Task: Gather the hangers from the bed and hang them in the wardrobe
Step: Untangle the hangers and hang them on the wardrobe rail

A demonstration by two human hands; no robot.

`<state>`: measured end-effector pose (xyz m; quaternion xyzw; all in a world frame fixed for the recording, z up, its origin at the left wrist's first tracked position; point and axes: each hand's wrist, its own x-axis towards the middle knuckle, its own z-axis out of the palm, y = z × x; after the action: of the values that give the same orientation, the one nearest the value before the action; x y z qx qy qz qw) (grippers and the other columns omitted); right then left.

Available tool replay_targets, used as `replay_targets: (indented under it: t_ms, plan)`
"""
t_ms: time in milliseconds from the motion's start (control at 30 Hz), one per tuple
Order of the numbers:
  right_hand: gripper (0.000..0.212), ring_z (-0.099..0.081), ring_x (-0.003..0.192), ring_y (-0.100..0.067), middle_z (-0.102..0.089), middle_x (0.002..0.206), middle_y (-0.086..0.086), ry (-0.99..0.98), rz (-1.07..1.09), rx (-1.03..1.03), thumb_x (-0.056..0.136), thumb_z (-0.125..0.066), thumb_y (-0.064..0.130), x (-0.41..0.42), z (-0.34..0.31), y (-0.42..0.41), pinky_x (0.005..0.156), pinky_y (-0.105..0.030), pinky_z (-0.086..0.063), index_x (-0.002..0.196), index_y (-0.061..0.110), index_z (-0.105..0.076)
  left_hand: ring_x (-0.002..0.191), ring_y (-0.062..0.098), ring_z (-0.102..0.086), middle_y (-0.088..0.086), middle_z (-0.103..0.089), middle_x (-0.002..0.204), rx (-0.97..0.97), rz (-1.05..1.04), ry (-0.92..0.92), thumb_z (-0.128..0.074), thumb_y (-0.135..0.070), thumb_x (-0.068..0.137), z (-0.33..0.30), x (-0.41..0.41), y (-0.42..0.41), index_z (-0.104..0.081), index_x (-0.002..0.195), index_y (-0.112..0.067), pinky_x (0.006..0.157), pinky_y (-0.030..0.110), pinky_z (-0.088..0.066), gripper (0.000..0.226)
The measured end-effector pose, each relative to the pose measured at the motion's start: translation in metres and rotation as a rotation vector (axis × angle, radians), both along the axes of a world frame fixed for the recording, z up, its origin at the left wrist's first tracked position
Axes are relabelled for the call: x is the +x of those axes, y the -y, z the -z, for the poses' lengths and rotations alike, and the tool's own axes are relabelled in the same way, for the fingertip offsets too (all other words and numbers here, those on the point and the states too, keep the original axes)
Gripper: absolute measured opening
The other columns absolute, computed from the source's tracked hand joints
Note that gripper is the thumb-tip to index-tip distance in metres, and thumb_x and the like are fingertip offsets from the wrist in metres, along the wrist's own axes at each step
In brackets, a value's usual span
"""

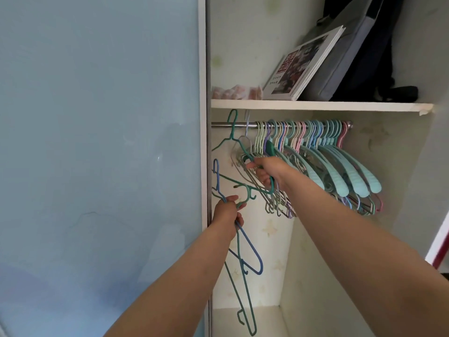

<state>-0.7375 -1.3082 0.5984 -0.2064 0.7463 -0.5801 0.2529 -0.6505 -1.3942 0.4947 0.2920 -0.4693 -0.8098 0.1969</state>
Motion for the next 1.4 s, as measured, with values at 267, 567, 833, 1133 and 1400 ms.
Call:
replay_targets:
  t_ms: [267, 567, 833, 1133, 1400]
  plan:
    - [0.026, -0.023, 0.031, -0.005, -0.029, 0.04, 0.008, 0.191, 0.062, -0.124, 0.099, -0.043, 0.022, -0.027, 0.029, 0.012, 0.031, -0.012, -0.017, 0.073, 0.019, -0.041, 0.045, 0.011, -0.026, 0.002, -0.055, 0.078, -0.016, -0.016, 0.031, -0.022, -0.01, 0.099, 0.002, 0.001, 0.001, -0.054, 0.1, -0.019, 0.035, 0.013, -0.023, 0.033]
    - [0.033, -0.053, 0.059, -0.02, -0.061, 0.085, -0.016, -0.055, 0.245, -0.225, 0.094, -0.055, 0.009, -0.024, 0.055, -0.016, 0.047, -0.021, -0.045, 0.125, 0.008, -0.047, 0.047, 0.01, -0.023, 0.001, -0.052, 0.071, 0.023, 0.015, 0.03, -0.03, -0.025, 0.105, 0.005, -0.001, -0.002, -0.046, 0.086, -0.019, 0.034, 0.011, -0.023, 0.025]
    - [0.011, -0.057, 0.086, -0.015, -0.059, 0.095, 0.003, -0.865, 0.431, -0.113, 0.093, -0.051, 0.017, 0.047, 0.096, -0.053, 0.078, -0.033, -0.048, 0.103, 0.017, -0.056, 0.049, 0.012, -0.037, 0.003, -0.054, 0.072, 0.185, 0.072, -0.09, -0.036, -0.019, 0.104, 0.003, -0.01, -0.013, -0.049, 0.099, -0.01, 0.04, 0.017, -0.036, 0.017]
    - [0.044, -0.071, 0.085, -0.018, -0.072, 0.104, 0.0, -0.104, -0.272, 0.289, 0.096, -0.045, 0.049, 0.083, 0.108, -0.089, 0.082, -0.034, -0.058, 0.11, 0.012, -0.064, 0.059, 0.017, -0.056, 0.009, -0.067, 0.085, 0.21, 0.045, -0.243, -0.036, -0.005, 0.101, -0.006, -0.011, -0.007, -0.047, 0.115, -0.014, 0.044, 0.018, -0.049, 0.02]
    - [0.029, -0.058, 0.065, -0.015, -0.063, 0.097, 0.001, -0.534, -0.006, 0.242, 0.102, -0.032, 0.036, 0.103, 0.122, -0.061, 0.063, -0.029, -0.048, 0.099, 0.017, -0.054, 0.066, 0.02, -0.06, 0.008, -0.065, 0.087, 0.223, 0.065, -0.267, -0.029, -0.013, 0.105, -0.012, -0.009, -0.005, -0.042, 0.113, -0.018, 0.055, 0.028, -0.051, 0.016]
